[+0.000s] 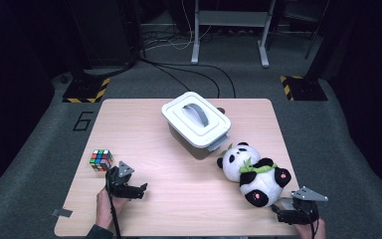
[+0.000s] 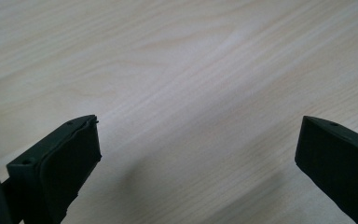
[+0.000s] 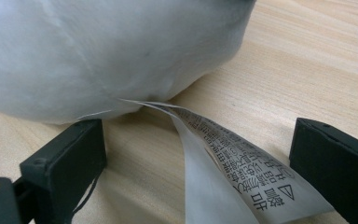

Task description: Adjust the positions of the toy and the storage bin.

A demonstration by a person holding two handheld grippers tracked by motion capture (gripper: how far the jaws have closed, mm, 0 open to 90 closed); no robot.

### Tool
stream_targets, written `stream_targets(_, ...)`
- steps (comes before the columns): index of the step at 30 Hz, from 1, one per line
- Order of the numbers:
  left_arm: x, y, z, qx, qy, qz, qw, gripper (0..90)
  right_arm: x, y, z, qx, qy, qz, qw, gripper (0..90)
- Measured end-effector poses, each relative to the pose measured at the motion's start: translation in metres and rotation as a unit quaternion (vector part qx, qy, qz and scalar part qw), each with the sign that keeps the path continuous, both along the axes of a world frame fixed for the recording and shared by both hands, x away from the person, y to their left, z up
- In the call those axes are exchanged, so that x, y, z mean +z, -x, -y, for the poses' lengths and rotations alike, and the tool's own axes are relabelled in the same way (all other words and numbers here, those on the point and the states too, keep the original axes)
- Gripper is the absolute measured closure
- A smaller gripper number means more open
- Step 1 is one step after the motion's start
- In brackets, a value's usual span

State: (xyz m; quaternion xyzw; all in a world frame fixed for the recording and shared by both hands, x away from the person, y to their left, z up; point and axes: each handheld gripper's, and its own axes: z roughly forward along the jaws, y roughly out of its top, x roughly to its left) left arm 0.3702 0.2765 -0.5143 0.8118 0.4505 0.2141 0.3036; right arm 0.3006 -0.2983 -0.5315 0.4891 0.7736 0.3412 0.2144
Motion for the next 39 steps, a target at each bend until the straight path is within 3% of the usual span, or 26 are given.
stream_targets(3, -0.009, 0.000, 0.001, 0.001, 0.005, -0.015, 0.9999, 0.0, 0.000, 0.000, 0.000, 0.000, 0.000, 0.000, 1.0000, 3.0)
stream_targets(10, -0.016, 0.001, -0.002, 0.005, 0.040, -0.001, 0.9992, 0.0, 0.000, 0.000, 0.000, 0.000, 0.000, 0.000, 1.0000, 3.0)
stream_targets(21, -0.017, 0.001, -0.002, 0.005, 0.041, 0.000, 0.9992, 0.0, 0.001, -0.001, 0.000, 0.001, 0.006, -0.004, 1.0000, 2.2)
stream_targets(27, -0.017, 0.002, -0.002, 0.006, 0.041, -0.001, 0.9991, 0.0, 0.004, 0.001, -0.002, -0.003, 0.011, -0.022, 0.9997, 1.2)
stream_targets(30, -0.017, 0.002, -0.002, 0.006, 0.041, -0.001, 0.9991, 0.0, 0.007, 0.004, -0.001, -0.002, 0.000, -0.017, 0.9998, 1.5)
stream_targets(39, -0.017, 0.002, -0.002, 0.004, 0.040, -0.001, 0.9992, 0.0, 0.034, 0.018, -0.003, -0.003, 0.000, -0.029, 0.9996, 0.0)
